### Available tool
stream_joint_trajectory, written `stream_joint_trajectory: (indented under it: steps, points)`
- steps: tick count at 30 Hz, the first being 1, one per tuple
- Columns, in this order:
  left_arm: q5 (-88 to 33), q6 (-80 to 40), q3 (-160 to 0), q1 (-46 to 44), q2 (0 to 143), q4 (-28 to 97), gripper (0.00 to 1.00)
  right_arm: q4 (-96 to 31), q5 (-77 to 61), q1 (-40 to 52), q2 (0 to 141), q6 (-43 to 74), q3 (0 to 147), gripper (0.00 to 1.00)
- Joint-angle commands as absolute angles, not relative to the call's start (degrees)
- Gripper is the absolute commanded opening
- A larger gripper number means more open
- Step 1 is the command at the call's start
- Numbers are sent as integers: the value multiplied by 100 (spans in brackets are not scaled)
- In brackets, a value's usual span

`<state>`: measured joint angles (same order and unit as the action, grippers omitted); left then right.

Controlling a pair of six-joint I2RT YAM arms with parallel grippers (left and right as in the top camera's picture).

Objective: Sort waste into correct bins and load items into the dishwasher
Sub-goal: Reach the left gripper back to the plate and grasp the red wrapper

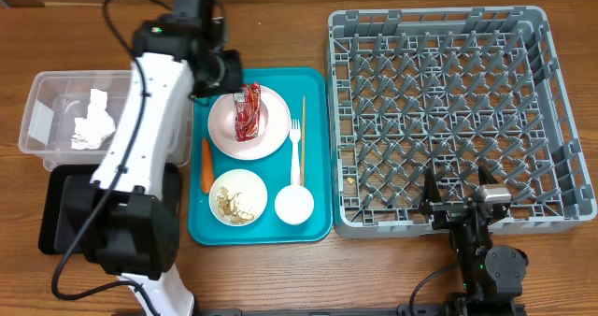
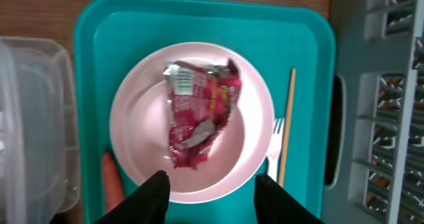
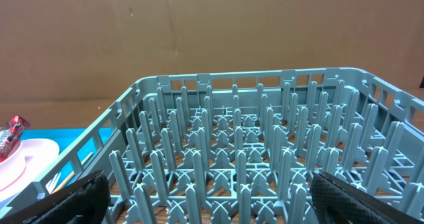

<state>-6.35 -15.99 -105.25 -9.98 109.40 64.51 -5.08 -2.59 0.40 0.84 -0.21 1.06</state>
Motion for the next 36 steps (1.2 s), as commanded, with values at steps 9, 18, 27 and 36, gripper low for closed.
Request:
stream_joint_trajectory:
  steps: [9,18,27,36]
  points:
    - [69,-2049,-10613,-1634,10978,5900,46,-464,-266,19,19,1,45,100]
    - [62,-2130,-10610,-1634,11900,5599,48,-464,-266,19,19,1,45,100]
    - [64,-2128,-10613,-1605,12595,5601,42,-464,-266,21,19,1,45,100]
    - [62,-2121,-10831,-1500,12092,5631,13,-464,-266,21,19,1,45,100]
